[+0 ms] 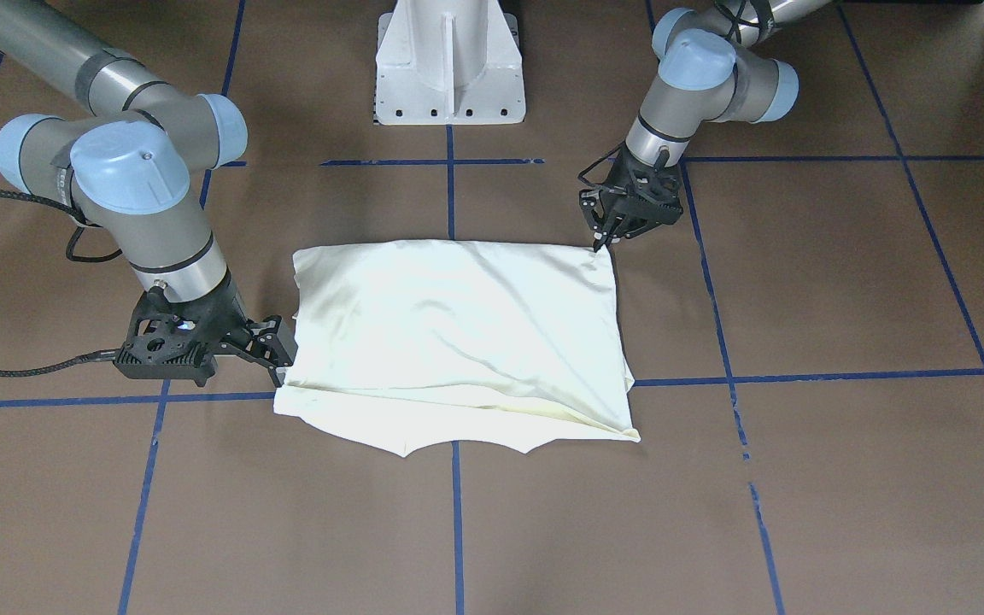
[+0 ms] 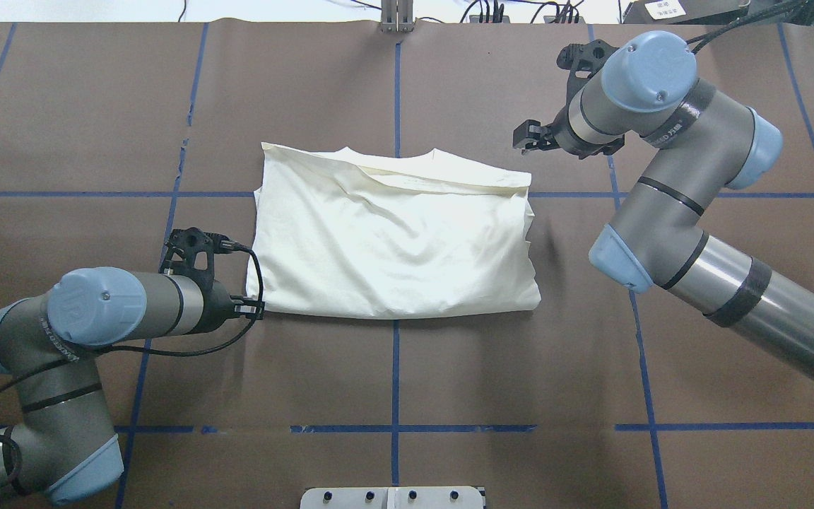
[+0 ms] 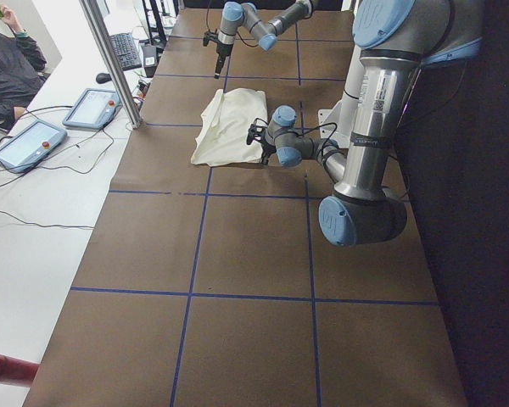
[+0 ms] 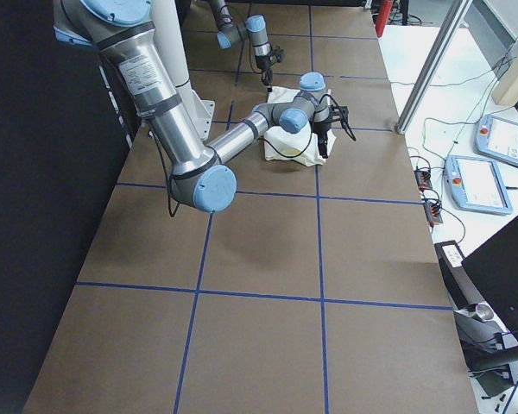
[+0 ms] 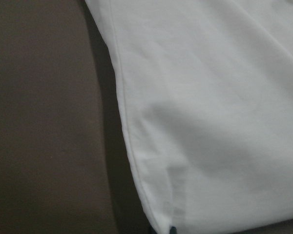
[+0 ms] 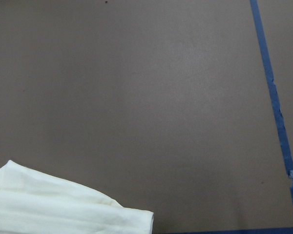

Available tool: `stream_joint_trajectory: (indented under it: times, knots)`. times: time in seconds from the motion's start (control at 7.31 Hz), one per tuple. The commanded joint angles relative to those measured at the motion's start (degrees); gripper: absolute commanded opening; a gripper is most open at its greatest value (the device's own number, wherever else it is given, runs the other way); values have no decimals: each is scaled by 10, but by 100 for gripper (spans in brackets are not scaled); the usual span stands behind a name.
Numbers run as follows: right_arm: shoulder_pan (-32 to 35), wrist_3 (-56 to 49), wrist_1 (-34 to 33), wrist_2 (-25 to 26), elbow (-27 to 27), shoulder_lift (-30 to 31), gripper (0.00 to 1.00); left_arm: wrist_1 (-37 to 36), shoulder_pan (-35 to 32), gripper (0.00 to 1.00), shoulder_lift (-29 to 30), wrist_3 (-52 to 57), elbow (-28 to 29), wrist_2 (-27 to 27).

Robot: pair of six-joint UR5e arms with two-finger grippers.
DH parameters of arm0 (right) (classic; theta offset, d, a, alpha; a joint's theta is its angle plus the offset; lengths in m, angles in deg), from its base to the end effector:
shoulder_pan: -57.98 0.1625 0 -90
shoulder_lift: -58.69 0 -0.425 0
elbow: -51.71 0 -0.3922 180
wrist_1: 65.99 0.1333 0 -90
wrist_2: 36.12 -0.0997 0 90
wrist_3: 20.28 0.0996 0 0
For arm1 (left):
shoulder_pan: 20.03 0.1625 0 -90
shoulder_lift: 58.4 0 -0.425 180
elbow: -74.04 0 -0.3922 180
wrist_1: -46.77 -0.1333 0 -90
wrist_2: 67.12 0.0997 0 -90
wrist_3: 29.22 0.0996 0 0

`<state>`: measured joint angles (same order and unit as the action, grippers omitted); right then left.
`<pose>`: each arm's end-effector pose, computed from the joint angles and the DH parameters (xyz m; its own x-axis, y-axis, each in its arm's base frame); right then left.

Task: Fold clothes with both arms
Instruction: 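Grasp the side edge of the folded shirt with the left gripper, then pull the side edge with the left gripper, folding the shirt lengthwise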

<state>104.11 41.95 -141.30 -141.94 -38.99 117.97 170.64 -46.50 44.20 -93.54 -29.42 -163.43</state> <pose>-0.4016 -0.5710 0.3180 0.6849 0.0656 0.7257 -0.2694 0.9482 0.1685 0.4653 -0.3683 0.3683 0.5593 0.2027 -0.8038 0.1282 0.9369 0.3254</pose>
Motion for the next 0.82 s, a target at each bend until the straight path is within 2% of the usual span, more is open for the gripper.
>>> stream_joint_trajectory:
  times: [0.0,0.14,0.27,0.55,0.68]
  knots:
    - [-1,0,1,1,0,0,100,-5,-78,0,2,100,20,-2]
    - [-1,1,1,1,0,0,100,-5,-122,0,21,148,59,-2]
    - [-1,1,1,1,0,0,100,-5,-159,0,69,182,122,-2]
    - [0,2,1,1,0,0,100,1,-204,0,209,196,305,1]
    - [0,2,1,1,-1,0,100,4,-213,0,275,204,392,29]
